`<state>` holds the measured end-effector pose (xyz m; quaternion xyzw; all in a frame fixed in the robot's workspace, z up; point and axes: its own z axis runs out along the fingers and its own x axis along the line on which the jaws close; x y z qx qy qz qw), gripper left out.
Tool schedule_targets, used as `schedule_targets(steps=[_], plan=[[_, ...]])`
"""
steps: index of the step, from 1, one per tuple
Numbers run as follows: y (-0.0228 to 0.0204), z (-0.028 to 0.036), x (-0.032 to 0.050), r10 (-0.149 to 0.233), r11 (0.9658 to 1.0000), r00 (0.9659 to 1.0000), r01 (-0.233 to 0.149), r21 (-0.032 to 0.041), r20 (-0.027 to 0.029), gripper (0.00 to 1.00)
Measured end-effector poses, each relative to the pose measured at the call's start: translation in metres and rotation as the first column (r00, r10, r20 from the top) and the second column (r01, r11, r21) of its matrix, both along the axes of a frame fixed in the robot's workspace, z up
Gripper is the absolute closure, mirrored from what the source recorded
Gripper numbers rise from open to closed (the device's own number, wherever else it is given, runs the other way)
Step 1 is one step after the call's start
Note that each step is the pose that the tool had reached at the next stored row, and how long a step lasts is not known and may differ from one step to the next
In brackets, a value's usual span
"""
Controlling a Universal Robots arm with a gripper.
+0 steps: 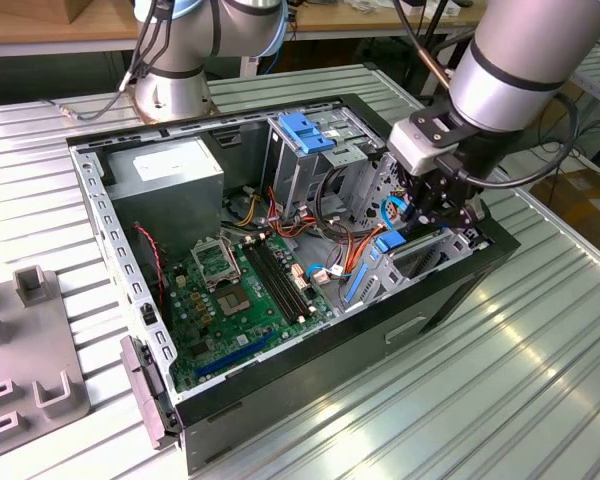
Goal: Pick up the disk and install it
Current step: 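Insert the second disk wire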
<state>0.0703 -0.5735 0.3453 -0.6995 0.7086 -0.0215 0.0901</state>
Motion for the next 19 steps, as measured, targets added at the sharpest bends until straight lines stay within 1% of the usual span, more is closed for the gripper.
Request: schedule_targets(steps=[2, 3, 9, 13, 19], plan=[[-0.0011, -0.0002, 0.0000, 0.000, 0.9999, 1.0000, 0.000, 0.0130, 0.0000, 0.84], [-0.0017, -0.0004, 0.0000, 0.000, 0.9999, 1.0000, 0.000, 0.0146, 0.0001, 0.84], [-0.0033, -0.0020, 0.0000, 0.000, 0.9999, 1.0000, 0.000, 0.0158, 0.0000, 0.84], [-0.0040, -0.0035, 0.0000, 0.000, 0.9998, 1.0000, 0.000, 0.0199, 0.0000, 0.84], [-0.0042, -0.0026, 0.0005, 0.000, 0.9998, 1.0000, 0.000, 0.0212, 0.0000, 0.84]])
